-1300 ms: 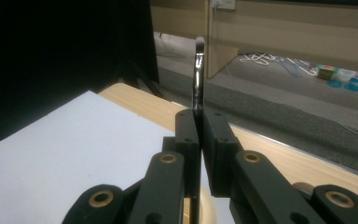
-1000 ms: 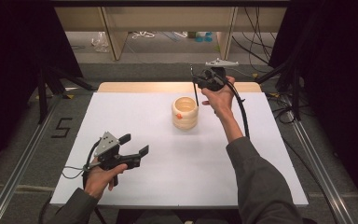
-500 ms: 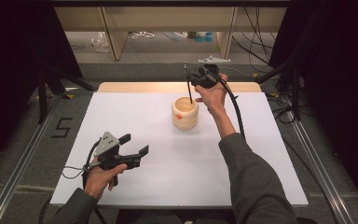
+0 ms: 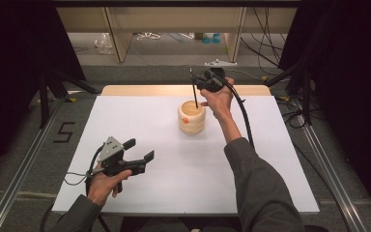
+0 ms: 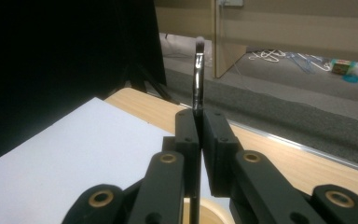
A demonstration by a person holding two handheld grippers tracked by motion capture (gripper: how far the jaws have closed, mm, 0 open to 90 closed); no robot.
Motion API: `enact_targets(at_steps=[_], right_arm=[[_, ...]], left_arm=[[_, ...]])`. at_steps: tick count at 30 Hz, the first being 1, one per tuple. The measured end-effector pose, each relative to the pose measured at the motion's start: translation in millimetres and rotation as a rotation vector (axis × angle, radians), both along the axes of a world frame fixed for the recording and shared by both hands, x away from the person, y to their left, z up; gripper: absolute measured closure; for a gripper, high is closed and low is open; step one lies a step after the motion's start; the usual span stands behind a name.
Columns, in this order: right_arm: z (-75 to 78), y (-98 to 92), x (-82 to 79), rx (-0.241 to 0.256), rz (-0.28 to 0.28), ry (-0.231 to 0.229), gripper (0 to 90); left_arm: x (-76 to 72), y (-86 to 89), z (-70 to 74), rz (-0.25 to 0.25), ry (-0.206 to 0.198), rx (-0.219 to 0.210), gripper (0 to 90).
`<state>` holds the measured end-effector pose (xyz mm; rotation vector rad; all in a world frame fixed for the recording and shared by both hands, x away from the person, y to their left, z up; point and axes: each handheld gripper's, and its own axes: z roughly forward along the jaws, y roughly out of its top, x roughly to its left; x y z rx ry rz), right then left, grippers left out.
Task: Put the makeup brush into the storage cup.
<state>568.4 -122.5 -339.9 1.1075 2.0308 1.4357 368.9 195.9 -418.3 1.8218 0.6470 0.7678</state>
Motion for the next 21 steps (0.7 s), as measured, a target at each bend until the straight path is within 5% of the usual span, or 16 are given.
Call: enact_targets(at_steps=[21], right_arm=[[-14.6, 7.5, 1.5, -0.008, 0.017, 0.006, 85.7]], left_arm=[[-0.2, 0.2, 0.2, -0.003, -0.002, -0.002, 15.5]])
